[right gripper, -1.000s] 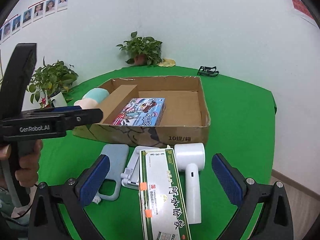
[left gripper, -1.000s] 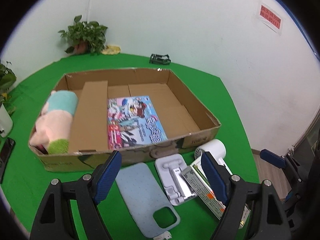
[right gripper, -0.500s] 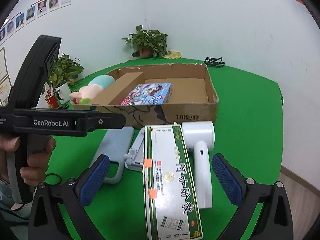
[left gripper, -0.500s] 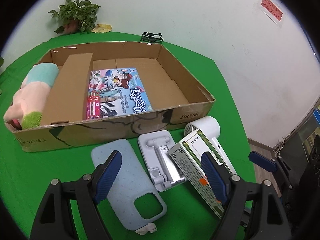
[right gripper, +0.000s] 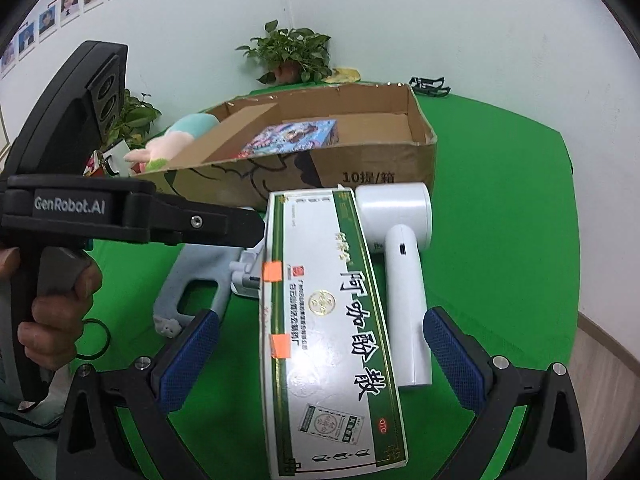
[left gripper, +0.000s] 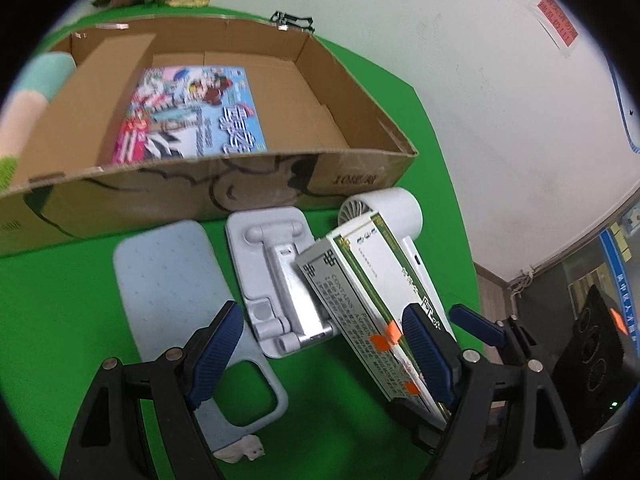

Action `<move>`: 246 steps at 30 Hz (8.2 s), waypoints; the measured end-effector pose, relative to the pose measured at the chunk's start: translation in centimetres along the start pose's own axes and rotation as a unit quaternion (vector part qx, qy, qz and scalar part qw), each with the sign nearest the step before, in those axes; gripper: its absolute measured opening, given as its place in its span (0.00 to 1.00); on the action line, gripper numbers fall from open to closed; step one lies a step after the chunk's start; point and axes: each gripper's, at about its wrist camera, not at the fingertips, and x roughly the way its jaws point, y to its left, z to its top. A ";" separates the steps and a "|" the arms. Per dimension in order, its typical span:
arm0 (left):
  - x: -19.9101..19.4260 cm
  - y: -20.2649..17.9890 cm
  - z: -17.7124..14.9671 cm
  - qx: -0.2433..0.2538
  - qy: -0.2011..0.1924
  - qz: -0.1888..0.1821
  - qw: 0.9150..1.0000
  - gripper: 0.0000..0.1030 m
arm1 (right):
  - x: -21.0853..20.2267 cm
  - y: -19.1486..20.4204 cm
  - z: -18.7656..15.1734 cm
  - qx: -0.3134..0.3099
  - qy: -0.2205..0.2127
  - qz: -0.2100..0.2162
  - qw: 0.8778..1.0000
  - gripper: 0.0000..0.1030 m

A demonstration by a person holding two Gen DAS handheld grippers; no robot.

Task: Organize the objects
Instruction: 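Grasp the white-and-green medicine box with the right gripper, then carry the medicine box with the right gripper and set it beside the board-game box, then withdraw the right gripper and move it toward the white hair dryer, then grasp the white hair dryer by its handle with the right gripper, then carry the hair dryer with the right gripper and drop it beside the medicine box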

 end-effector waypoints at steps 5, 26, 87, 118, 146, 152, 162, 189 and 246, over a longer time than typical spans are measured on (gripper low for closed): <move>1.2 0.4 -0.2 -0.012 0.019 -0.019 1.000 0.79 | 1.1 -0.2 -0.5 -0.003 0.012 -0.011 1.000 1.00; 1.1 -0.4 -0.9 0.003 0.038 -0.043 0.998 0.62 | 2.0 2.0 -1.1 0.030 0.059 0.006 0.998 0.88; -3.3 2.7 23.1 0.007 -0.048 -0.086 0.995 0.40 | 7.1 2.7 26.8 0.002 0.012 -0.014 1.000 0.58; 0.7 8.5 19.6 -0.034 -0.015 -0.001 0.999 0.46 | 19.4 -1.9 17.9 0.048 0.170 -0.035 0.984 0.73; -17.6 -4.1 -0.1 0.094 -0.335 0.190 0.918 0.77 | -8.4 5.6 7.9 0.011 -0.107 -0.111 0.988 1.00; -16.0 -4.2 -0.4 0.107 -0.300 0.166 0.933 0.20 | -9.1 5.0 6.3 0.019 -0.108 -0.114 0.987 0.95; -12.6 -2.4 -0.2 0.076 -0.226 0.124 0.963 0.94 | -9.1 3.8 4.5 0.030 -0.132 -0.059 0.989 1.00; 5.7 -4.0 -1.3 -0.023 0.126 -0.159 0.979 0.61 | 1.8 1.5 -3.8 0.014 0.062 -0.033 0.997 0.29; 7.2 -1.4 19.2 -0.048 0.091 -0.143 0.984 0.31 | 18.9 1.0 19.5 -0.023 0.034 -0.128 0.991 0.24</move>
